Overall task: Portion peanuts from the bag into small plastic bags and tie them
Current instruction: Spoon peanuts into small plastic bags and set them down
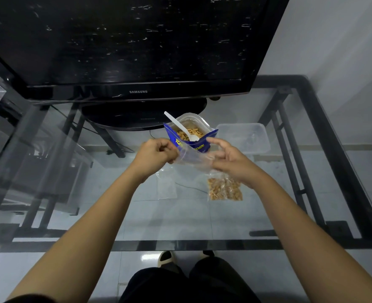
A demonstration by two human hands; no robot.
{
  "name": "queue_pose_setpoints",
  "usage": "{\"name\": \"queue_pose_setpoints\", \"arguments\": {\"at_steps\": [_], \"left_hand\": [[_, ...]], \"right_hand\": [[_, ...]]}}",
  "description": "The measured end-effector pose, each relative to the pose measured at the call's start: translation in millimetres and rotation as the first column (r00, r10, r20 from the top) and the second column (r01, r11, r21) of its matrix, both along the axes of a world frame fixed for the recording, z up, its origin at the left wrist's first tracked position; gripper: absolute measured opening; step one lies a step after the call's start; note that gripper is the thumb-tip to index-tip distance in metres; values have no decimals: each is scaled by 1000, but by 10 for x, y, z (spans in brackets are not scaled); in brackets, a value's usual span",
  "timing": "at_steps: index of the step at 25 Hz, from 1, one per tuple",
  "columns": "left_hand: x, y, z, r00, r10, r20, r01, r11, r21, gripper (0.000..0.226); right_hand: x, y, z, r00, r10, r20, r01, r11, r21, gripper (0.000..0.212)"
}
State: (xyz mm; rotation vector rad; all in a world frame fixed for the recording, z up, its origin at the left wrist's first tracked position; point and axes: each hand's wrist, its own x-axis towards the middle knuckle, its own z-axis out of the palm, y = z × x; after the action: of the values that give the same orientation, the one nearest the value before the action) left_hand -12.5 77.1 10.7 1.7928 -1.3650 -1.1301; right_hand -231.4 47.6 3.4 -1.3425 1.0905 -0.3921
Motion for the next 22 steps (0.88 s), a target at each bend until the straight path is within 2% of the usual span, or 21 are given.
{"name": "queue_pose_setpoints", "arguments": {"at_steps": [2, 4, 5, 8, 10, 12, 16, 17, 19, 21, 22], "left_hand": [[-28, -14, -11, 999, 35, -12, -35, 999, -23, 8], [-60, -31, 34, 996, 39, -82, -42, 999, -32, 9], [-80, -37, 61, 990, 35, -134, -40, 999, -37, 13], [-154, -30, 138, 971, 13, -237, -21, 999, -32, 19], [-178, -26, 143, 970, 10, -241, -17, 1000, -26, 19], [-182, -30, 139, 970, 14, -241, -19, 1000, -16, 16], [-197, -33, 101, 970, 12, -242, -10, 1000, 8, 11], [-196, -57, 84, 968, 56, -243, -62, 998, -14, 15], [-144, -199, 21, 937, 258, -234, -282, 957, -73, 25], [-17, -452, -30, 864, 465, -191, -483, 874, -58, 40], [38, -583, -45, 856, 494, -154, -503, 864, -26, 47]], "right_hand": [[53, 30, 36, 984, -87, -152, 48, 968, -247, 63], [146, 87, 86, 967, -159, -200, 31, 851, -524, 63], [200, 113, 98, 964, -142, -225, -22, 800, -600, 69], [327, 130, 14, 921, -137, -364, -183, 674, -716, 86], [366, 119, -46, 907, -232, -350, -155, 588, -794, 77], [368, 113, -63, 916, -278, -289, -97, 546, -832, 64], [337, 101, -75, 958, -238, -160, 31, 641, -767, 51], [316, 88, -84, 961, -250, -116, 87, 676, -732, 50], [253, 40, -94, 953, -299, -47, 198, 733, -650, 49], [195, -31, -109, 944, -328, -47, 238, 769, -593, 48], [177, -81, -121, 942, -330, -65, 235, 783, -576, 47]]}}
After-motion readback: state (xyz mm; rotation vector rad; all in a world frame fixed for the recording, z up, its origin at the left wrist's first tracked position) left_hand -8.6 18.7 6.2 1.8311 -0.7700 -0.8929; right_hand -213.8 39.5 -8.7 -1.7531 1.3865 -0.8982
